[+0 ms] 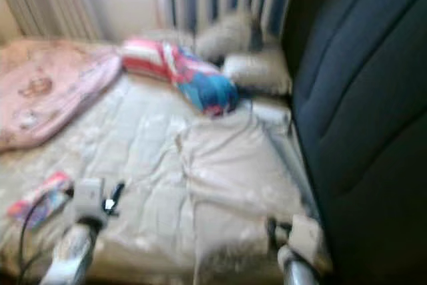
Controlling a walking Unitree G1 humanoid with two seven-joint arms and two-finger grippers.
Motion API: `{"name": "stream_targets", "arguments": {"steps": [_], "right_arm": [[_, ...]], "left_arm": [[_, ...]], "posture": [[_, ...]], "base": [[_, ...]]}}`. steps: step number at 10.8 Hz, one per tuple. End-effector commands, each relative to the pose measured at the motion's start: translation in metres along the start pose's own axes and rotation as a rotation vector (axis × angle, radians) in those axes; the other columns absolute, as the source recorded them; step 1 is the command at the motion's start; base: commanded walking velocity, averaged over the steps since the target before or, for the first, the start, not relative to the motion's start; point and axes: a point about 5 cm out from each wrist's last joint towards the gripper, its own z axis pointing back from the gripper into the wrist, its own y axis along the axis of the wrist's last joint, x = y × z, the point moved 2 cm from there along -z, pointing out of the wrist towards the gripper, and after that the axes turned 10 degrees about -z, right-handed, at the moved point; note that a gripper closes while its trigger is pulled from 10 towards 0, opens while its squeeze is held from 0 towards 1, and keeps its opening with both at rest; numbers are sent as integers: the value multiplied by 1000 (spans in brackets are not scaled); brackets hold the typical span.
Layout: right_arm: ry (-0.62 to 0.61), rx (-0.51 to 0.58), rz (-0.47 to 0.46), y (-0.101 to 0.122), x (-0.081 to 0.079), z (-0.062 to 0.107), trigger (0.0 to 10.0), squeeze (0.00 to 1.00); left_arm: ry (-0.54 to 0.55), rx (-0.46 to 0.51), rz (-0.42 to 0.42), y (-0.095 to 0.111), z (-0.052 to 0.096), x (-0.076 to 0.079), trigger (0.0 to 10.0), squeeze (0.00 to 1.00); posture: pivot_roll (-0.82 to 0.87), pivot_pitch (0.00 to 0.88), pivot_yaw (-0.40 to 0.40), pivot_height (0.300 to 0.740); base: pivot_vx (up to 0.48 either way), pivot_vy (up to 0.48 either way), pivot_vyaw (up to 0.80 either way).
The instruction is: Clean up the room
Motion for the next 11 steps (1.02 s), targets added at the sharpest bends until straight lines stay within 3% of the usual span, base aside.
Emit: {"name": "stream_targets", "arguments": {"steps": [1,4,11], "right_arm": [[-27,-2,3,0,10,2,10000,0],[-17,19,5,7,7,-2,10000,0],[-6,49,4,16,6,-6,10000,0]], "left_arm": [[-17,-19,7,-3,1,6,10000,0],[1,-2,33,2,-3,5,10000,0],[-23,-4,-11,2,-2,11,10000,0]], "posture": [[53,3,-13,740],[55,10,-18,740],[53,29,-25,740]], "base": [[0,0,0],[0,0,0],[0,0,0]]}}
